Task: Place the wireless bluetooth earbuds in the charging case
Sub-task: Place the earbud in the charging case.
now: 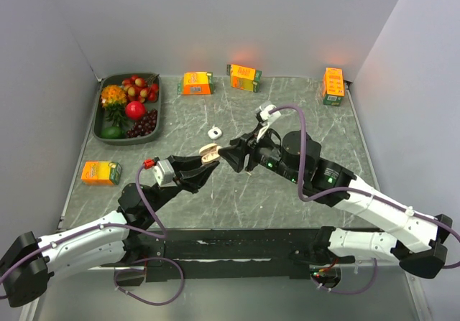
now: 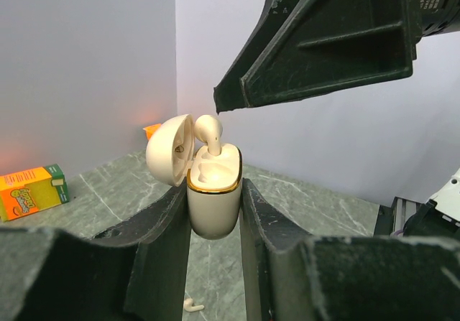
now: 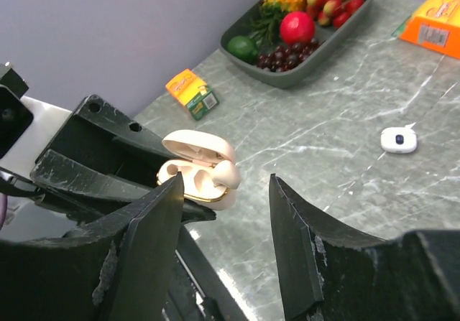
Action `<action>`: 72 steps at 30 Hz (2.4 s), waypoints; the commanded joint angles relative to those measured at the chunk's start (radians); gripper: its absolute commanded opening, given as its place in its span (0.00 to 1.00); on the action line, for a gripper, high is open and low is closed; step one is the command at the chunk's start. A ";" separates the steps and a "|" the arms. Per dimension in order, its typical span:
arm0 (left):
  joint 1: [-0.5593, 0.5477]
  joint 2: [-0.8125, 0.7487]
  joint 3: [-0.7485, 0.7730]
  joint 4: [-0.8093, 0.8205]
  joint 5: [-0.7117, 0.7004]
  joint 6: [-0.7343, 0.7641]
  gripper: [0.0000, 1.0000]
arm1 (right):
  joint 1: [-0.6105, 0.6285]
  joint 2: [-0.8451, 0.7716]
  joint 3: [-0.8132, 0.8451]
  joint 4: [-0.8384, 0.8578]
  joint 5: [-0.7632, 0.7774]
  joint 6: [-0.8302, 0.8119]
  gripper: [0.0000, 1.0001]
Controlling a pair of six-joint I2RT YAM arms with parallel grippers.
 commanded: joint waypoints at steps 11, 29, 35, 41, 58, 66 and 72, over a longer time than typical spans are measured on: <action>-0.002 -0.011 0.025 0.046 -0.004 -0.005 0.01 | -0.006 0.024 0.072 -0.055 0.019 0.047 0.55; -0.004 -0.026 0.014 0.043 -0.008 -0.012 0.01 | -0.006 0.043 0.084 0.004 -0.101 0.054 0.55; -0.004 -0.027 0.011 0.043 -0.011 -0.013 0.01 | -0.007 0.035 0.087 0.011 -0.118 0.060 0.54; -0.004 -0.026 0.013 0.041 -0.017 -0.013 0.01 | -0.006 0.029 0.081 0.015 -0.128 0.064 0.55; -0.002 -0.014 0.020 0.046 -0.022 -0.015 0.01 | -0.003 0.000 0.064 0.011 -0.162 0.086 0.55; -0.004 -0.017 0.019 0.044 -0.013 -0.018 0.01 | -0.035 -0.017 0.081 -0.012 -0.079 0.086 0.59; -0.004 -0.017 0.019 0.044 -0.013 -0.021 0.01 | -0.084 0.027 0.124 -0.038 -0.144 0.095 0.59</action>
